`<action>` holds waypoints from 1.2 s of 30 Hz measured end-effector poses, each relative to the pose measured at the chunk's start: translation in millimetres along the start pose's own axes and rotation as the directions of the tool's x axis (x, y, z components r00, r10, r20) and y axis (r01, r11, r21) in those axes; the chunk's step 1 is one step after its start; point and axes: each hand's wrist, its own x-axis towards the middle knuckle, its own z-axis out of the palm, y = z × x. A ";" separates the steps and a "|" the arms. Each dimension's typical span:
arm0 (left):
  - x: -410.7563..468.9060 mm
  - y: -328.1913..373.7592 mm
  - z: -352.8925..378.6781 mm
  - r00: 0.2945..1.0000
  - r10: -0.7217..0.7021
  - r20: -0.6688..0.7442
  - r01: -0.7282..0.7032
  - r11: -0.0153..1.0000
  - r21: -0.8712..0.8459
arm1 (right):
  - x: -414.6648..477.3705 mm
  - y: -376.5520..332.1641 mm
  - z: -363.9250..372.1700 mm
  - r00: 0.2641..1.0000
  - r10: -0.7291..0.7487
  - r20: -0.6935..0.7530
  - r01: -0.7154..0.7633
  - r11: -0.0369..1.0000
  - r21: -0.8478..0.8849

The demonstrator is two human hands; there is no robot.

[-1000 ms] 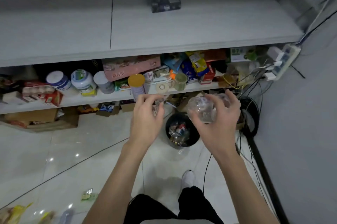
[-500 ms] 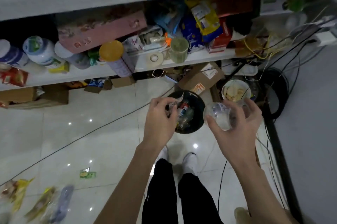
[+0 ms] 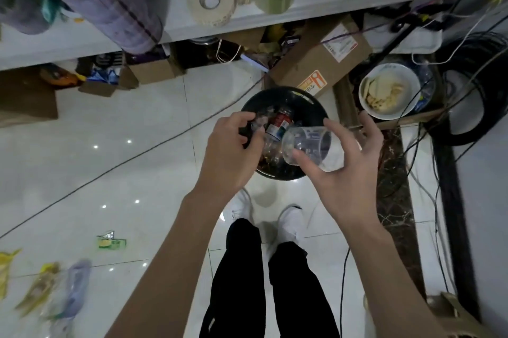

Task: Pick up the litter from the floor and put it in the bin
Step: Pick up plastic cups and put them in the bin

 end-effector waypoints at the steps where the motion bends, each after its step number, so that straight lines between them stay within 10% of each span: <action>1: 0.9 -3.9 -3.5 1.000 -0.002 -0.012 0.002 1.000 0.008 | 0.8 0.9 2.5 1.000 0.017 -0.001 -0.017 1.000 -0.002; 19: -102.6 115.1 -154.9 0.972 0.080 -0.219 -0.091 0.995 -0.041 | -12.4 -178.2 -107.4 0.980 -0.186 0.067 0.188 0.982 -0.030; 36: -335.2 216.6 -276.8 0.758 0.211 -0.617 -0.222 0.973 0.060 | -97.9 -365.5 -234.4 0.776 -0.609 0.164 0.572 0.789 0.225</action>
